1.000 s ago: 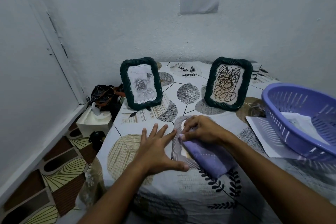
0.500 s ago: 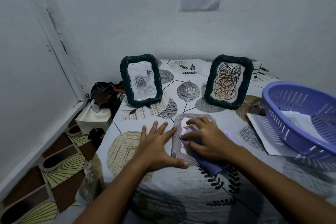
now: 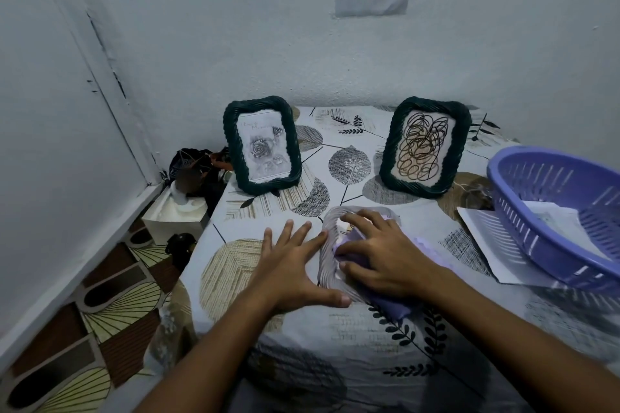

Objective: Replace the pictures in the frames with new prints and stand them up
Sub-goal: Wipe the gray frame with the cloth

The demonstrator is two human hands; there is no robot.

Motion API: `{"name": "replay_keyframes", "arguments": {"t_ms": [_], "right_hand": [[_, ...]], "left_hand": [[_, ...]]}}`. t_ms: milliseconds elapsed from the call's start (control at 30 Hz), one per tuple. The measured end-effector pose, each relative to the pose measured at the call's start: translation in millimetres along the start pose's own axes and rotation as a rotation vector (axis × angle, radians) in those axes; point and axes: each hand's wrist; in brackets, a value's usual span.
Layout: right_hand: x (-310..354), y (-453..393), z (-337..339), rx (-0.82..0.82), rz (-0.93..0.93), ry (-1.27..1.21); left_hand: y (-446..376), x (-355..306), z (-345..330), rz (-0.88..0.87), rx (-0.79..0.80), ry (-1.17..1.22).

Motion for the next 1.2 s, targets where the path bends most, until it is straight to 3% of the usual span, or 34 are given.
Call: {"name": "replay_keyframes", "arguments": {"t_ms": [400,1200], "right_hand": [[2,3,3,0.148,-0.059,0.013],[11,4,15,0.201,-0.167,0.113]], "left_hand": [[0,0,0,-0.003,0.003,-0.005],[-2,3,-2,-0.002,-0.007,-0.002]]}}
Point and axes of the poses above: each hand's wrist, its own y-axis away from the middle knuckle, its own z-axis out of the back of the hand, x = y × z, and after that the axes turned 1 degree about -x, right-handed
